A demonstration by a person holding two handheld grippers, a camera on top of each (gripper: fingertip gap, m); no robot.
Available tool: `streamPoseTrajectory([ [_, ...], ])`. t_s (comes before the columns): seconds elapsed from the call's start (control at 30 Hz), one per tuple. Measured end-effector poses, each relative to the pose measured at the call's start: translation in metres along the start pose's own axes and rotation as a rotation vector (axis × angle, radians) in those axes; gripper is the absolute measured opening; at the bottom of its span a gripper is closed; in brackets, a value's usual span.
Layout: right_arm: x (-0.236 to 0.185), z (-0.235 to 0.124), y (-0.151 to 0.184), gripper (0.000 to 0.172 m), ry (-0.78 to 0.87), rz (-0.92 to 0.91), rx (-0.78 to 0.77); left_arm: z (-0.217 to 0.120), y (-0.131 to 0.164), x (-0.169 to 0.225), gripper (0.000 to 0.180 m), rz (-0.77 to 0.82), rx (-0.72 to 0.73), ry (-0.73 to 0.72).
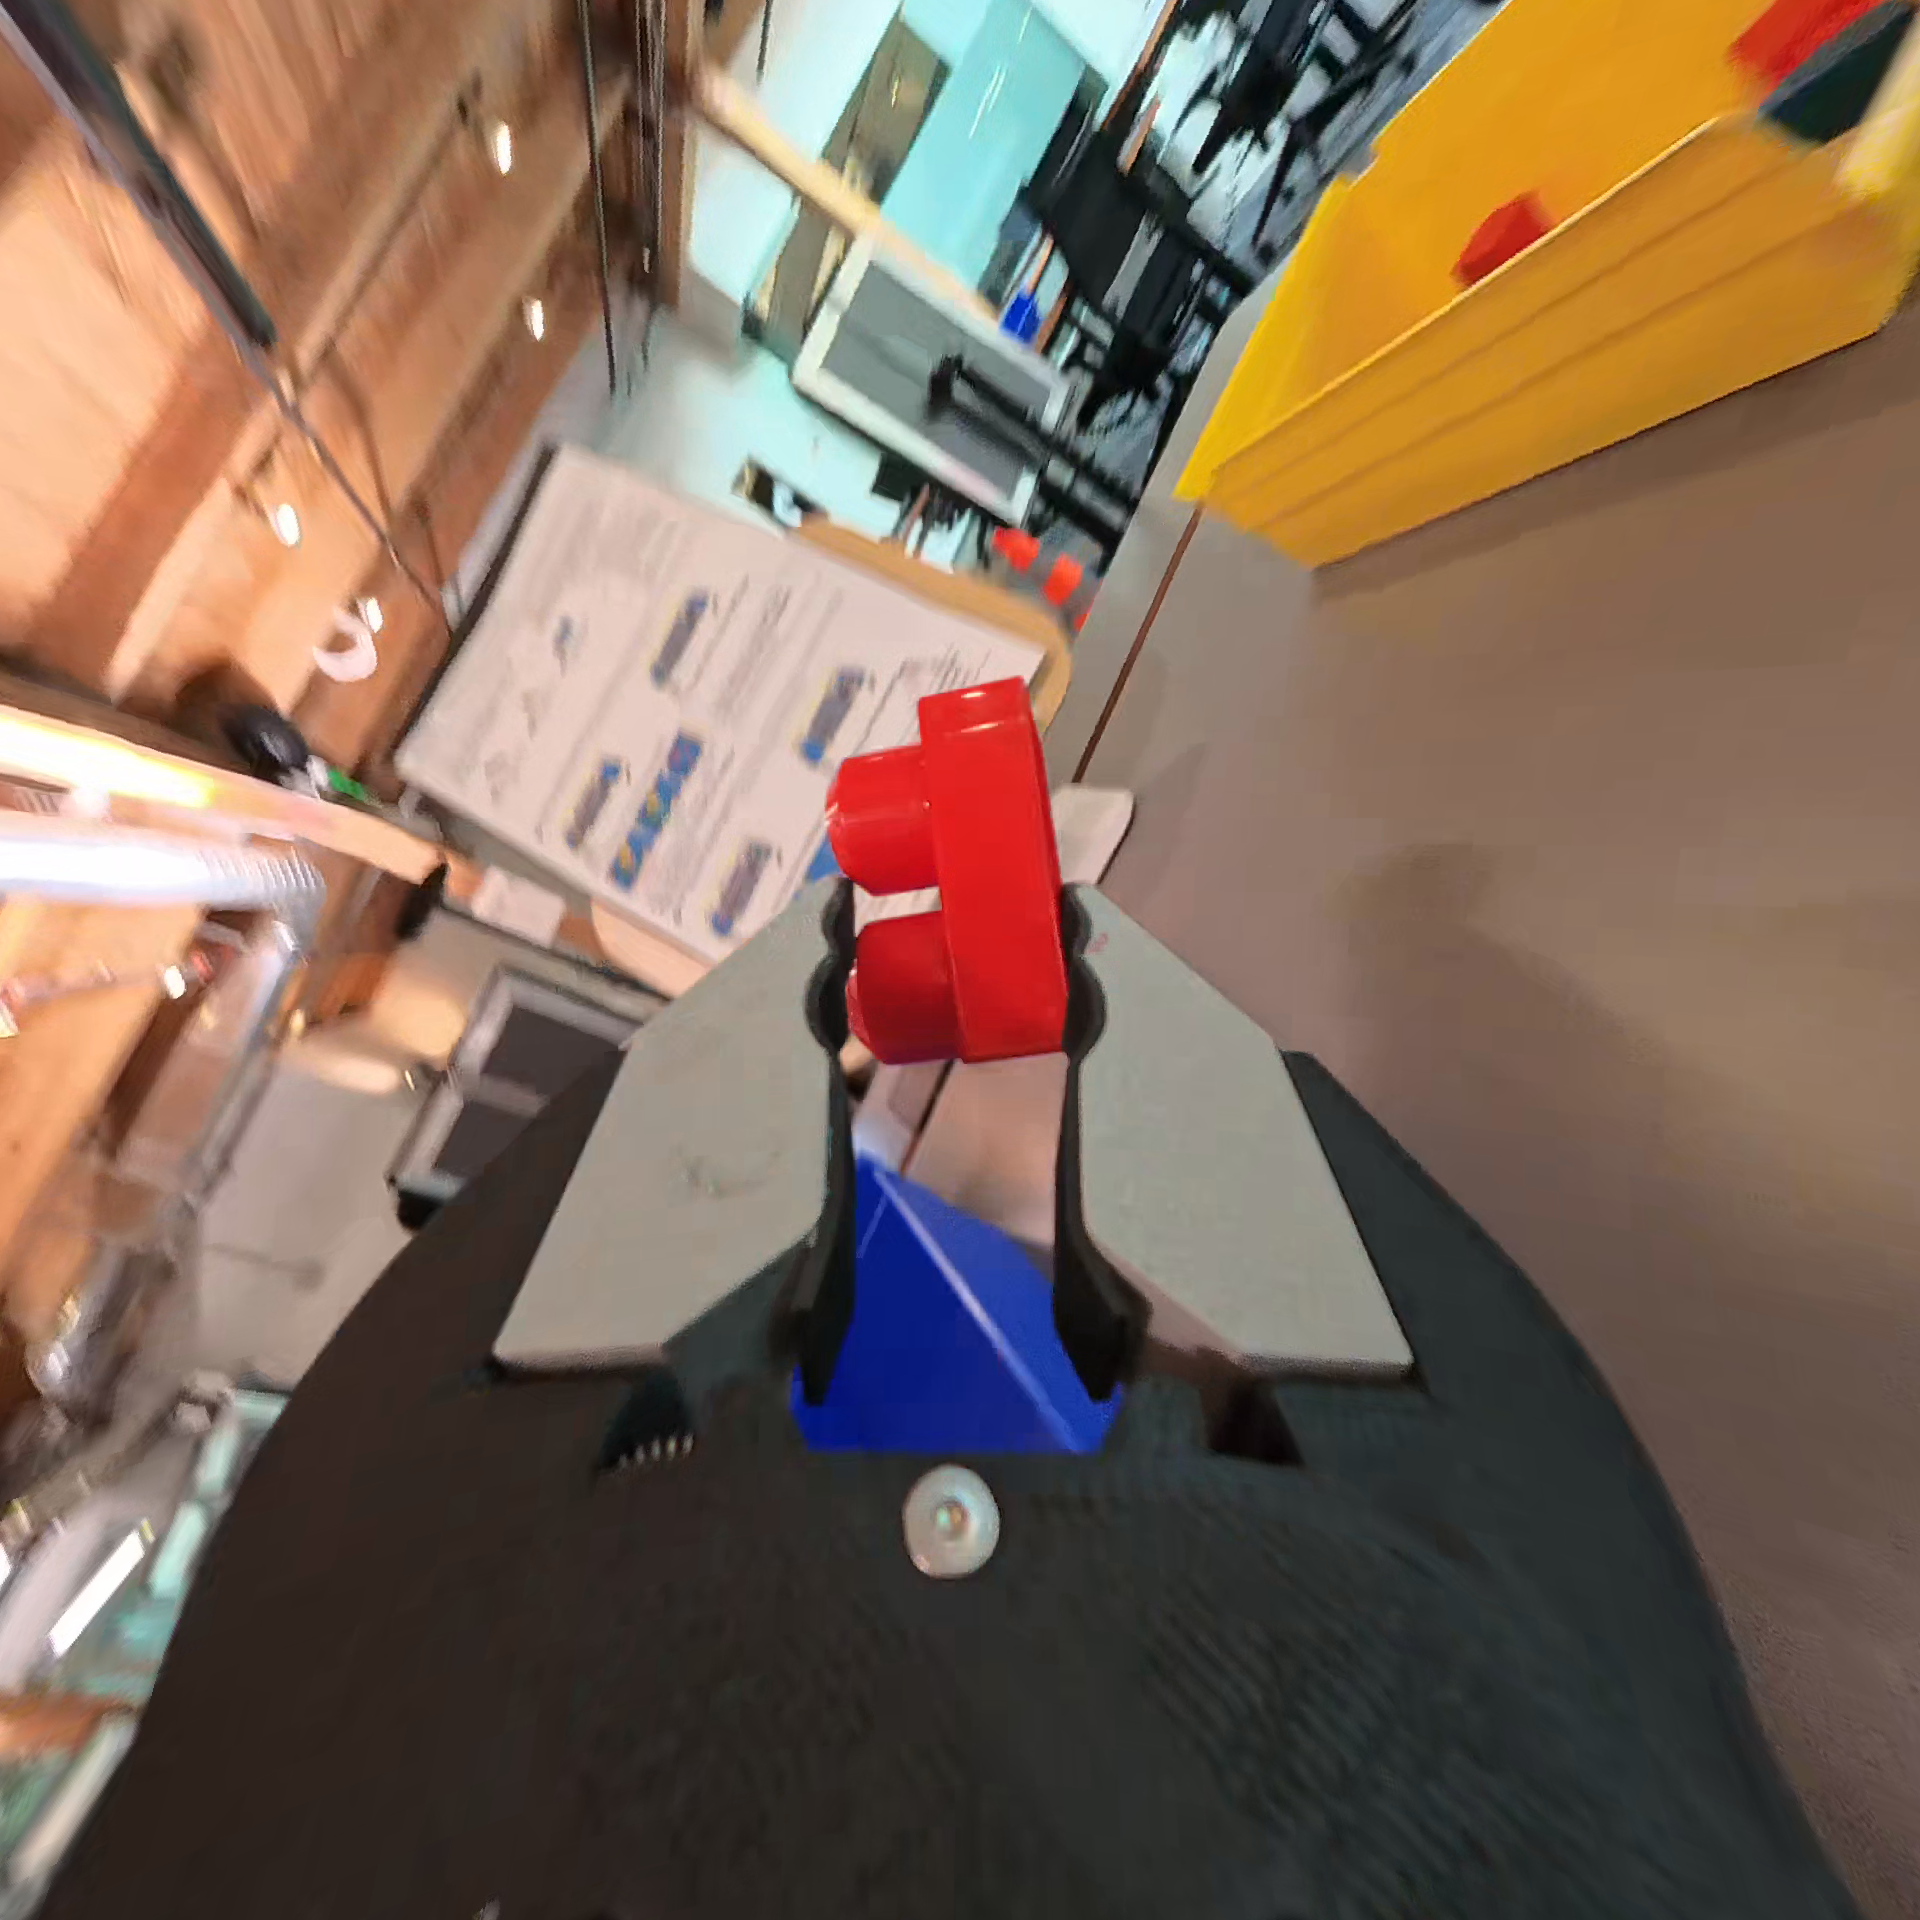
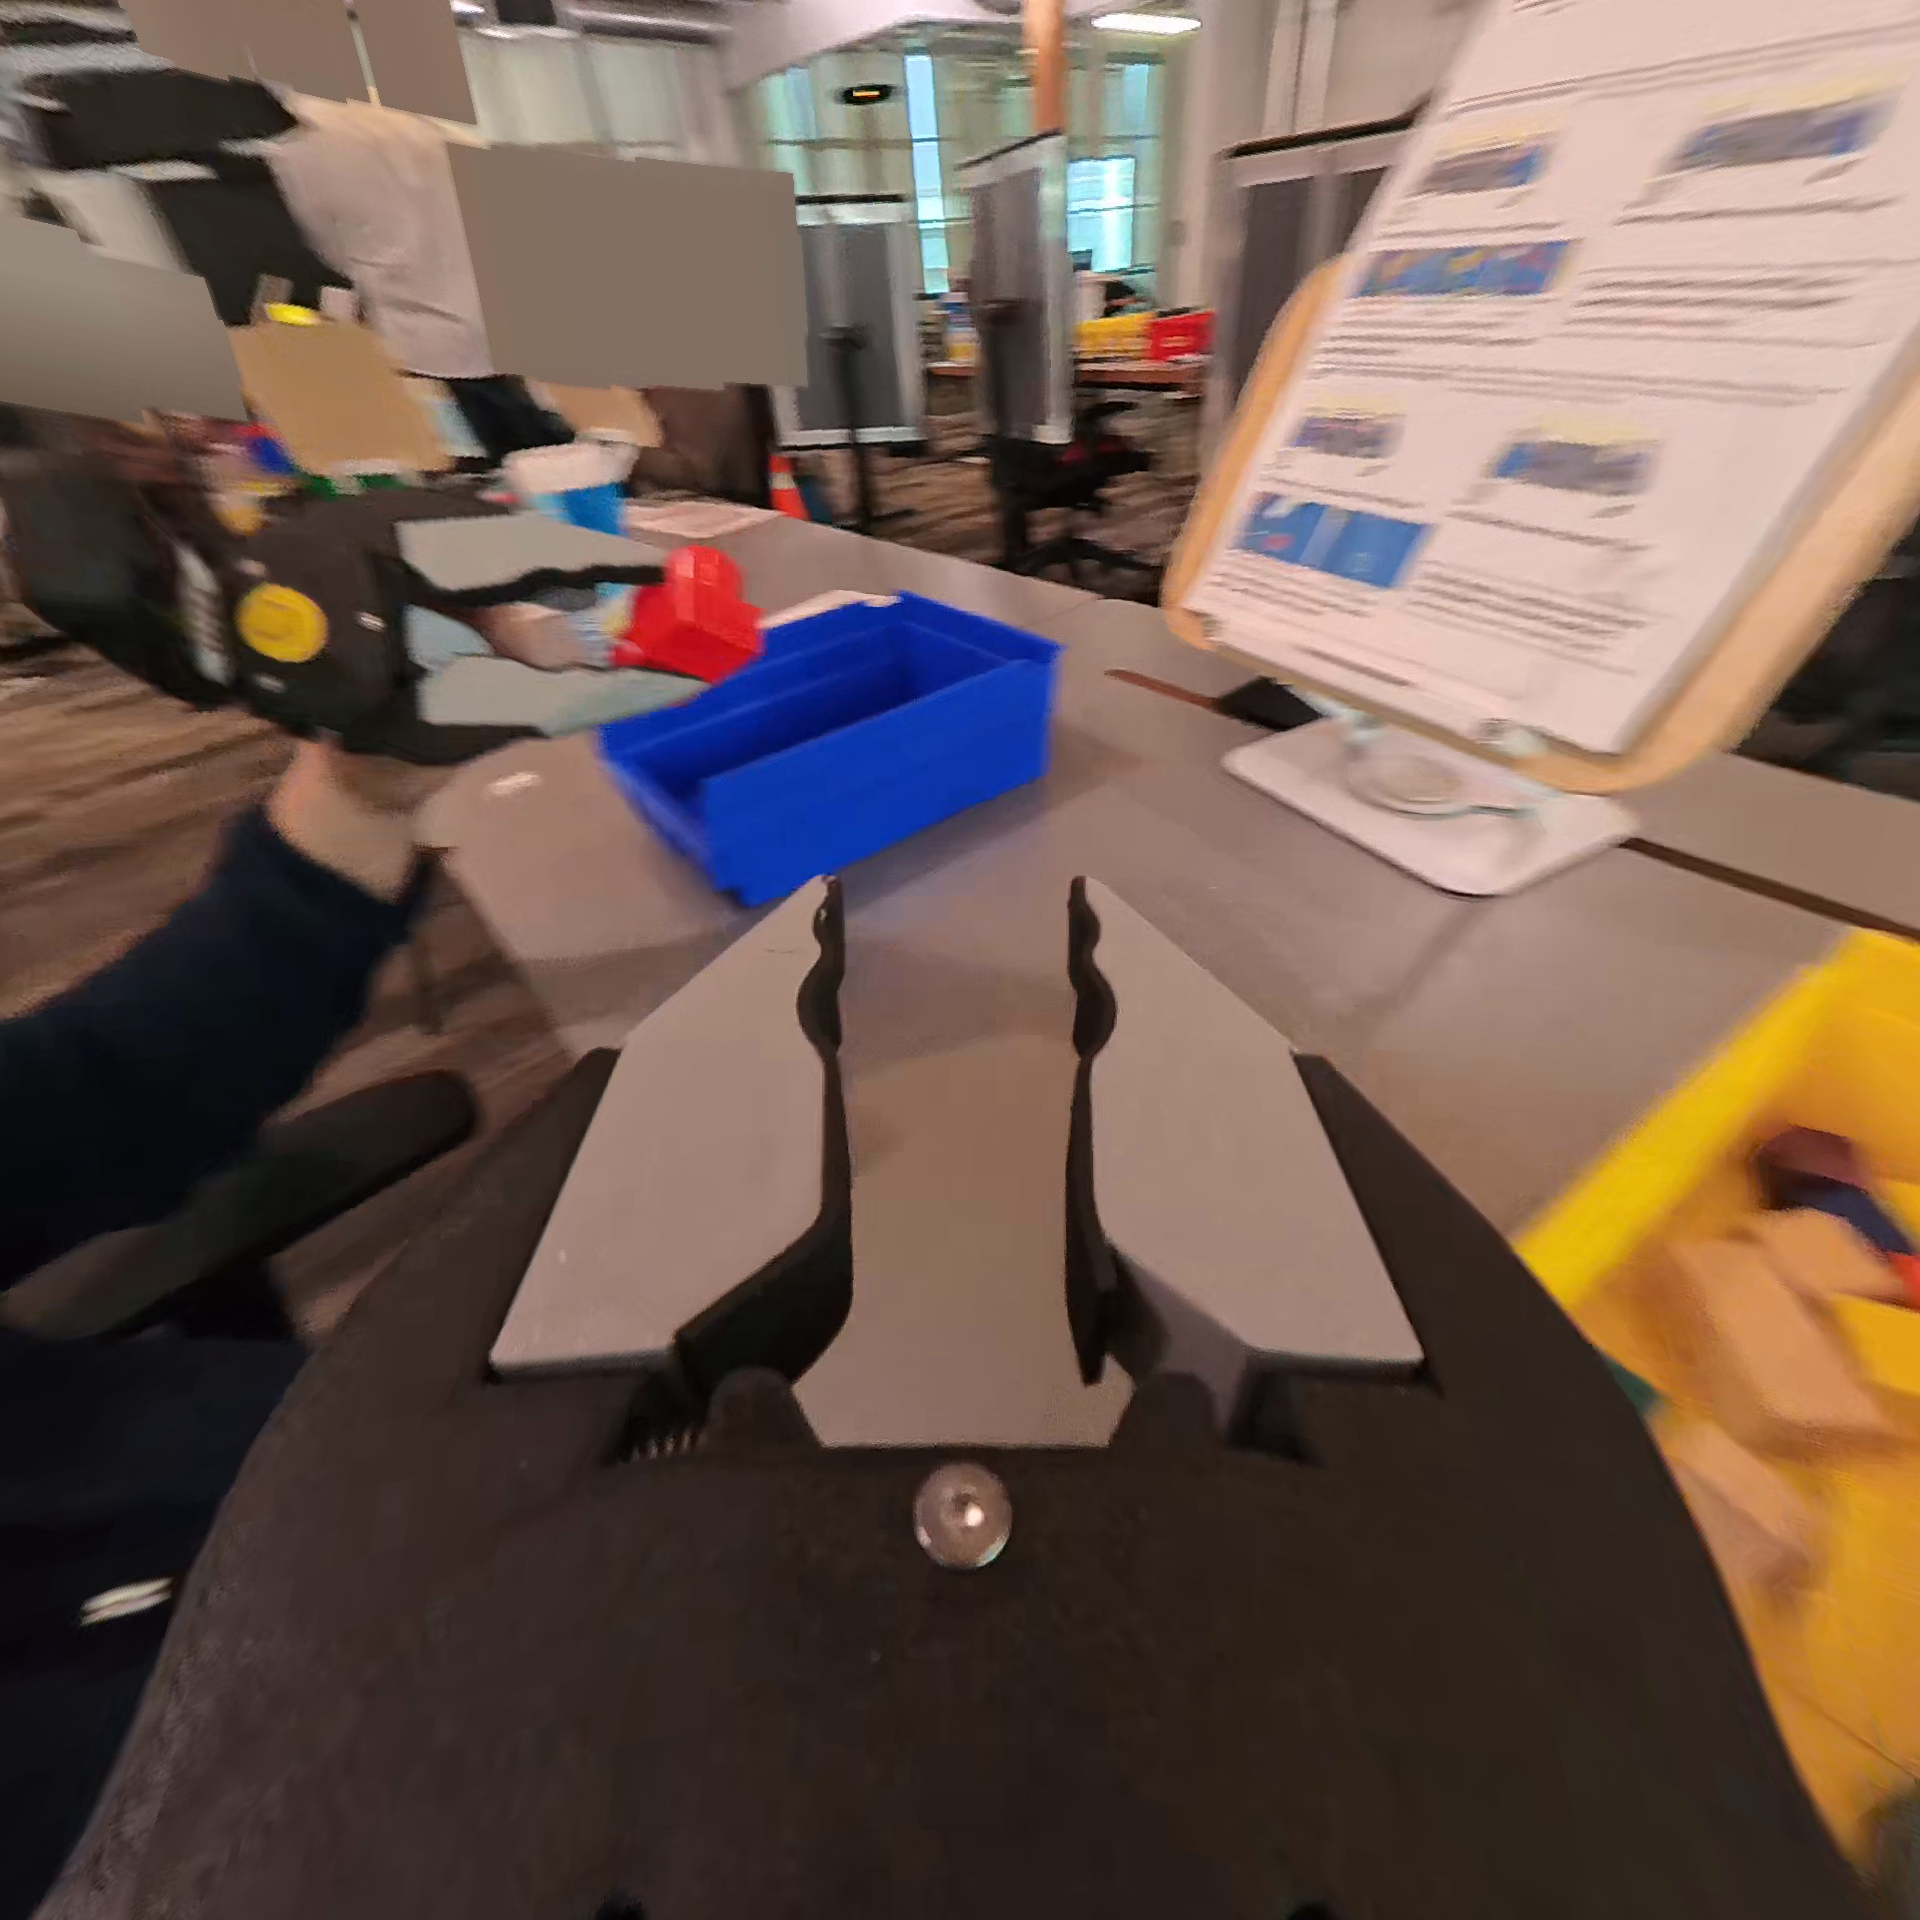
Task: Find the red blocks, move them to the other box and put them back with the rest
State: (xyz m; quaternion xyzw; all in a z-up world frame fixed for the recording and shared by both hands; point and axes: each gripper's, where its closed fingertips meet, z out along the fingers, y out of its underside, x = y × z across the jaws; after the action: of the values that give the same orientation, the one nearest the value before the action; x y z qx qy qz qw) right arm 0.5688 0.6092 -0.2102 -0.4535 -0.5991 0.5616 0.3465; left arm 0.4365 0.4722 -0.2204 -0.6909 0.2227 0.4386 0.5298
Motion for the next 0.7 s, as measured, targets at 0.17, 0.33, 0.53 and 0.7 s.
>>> streamPoseTrajectory([
  [0.17,-0.063,0.033,0.016,0.056,-0.251,0.056,-0.056,-0.01,-0.067,0.049,0.037,0.186,0.163,0.03],
  [0.33,-0.095,0.056,0.036,0.063,-0.354,0.073,-0.123,-0.012,-0.093,0.084,0.036,0.311,0.211,0.051],
  [0.53,-0.1,0.066,0.056,0.037,-0.386,0.049,-0.212,-0.004,-0.087,0.099,0.038,0.336,0.202,0.072],
  [0.7,-0.066,0.054,0.044,0.037,-0.257,0.011,-0.176,-0.001,-0.068,0.084,0.021,0.291,0.134,0.064],
])
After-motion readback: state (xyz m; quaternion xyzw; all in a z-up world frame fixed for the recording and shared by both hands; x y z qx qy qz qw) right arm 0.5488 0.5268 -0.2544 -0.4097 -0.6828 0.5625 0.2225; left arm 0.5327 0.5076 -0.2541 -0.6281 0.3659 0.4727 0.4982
